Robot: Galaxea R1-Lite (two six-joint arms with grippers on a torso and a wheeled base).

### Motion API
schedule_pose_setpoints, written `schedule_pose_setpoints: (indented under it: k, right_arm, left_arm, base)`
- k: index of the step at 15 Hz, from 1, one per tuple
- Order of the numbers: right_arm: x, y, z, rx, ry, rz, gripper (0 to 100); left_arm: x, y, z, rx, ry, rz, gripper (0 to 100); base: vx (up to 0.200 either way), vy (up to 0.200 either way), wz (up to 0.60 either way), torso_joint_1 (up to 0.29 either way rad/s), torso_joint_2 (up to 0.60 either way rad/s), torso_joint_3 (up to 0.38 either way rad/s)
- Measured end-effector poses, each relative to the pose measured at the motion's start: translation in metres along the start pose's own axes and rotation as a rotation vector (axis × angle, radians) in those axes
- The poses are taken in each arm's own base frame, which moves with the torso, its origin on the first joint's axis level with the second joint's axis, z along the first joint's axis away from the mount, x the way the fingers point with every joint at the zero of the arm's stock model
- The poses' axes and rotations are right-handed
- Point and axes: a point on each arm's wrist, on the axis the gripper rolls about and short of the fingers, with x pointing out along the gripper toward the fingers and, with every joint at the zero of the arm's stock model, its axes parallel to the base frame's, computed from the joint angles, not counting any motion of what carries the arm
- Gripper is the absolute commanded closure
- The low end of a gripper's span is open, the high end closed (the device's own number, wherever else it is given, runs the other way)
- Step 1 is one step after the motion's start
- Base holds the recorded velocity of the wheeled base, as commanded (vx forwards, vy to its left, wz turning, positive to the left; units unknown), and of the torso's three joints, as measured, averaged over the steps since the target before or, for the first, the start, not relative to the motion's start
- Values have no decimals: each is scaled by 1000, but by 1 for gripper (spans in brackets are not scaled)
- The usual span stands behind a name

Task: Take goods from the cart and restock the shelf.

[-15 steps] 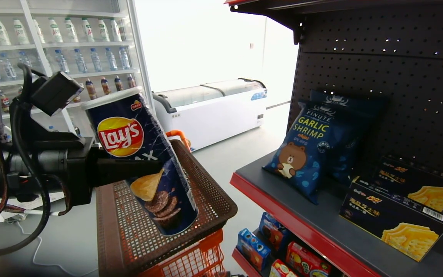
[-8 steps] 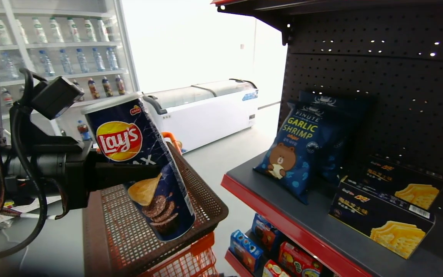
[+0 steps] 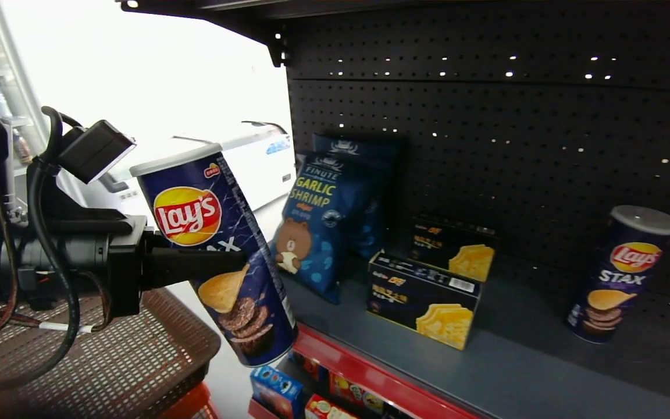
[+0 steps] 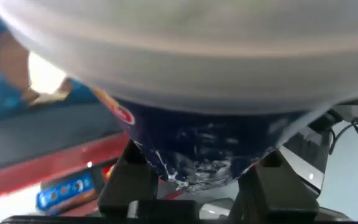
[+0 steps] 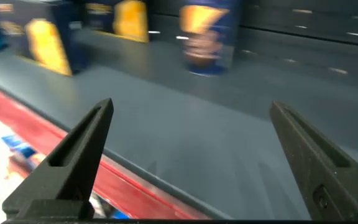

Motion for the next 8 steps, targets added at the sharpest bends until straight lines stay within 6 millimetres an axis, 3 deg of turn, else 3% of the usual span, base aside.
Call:
schedule_pose_setpoints:
  k: [8]
  right_arm:
    - [0,0,0,0,0,1,0]
  left_arm:
    - [13,-25,-1,41,26,-117,100]
  base:
    - [0,0,-600,4,2,1]
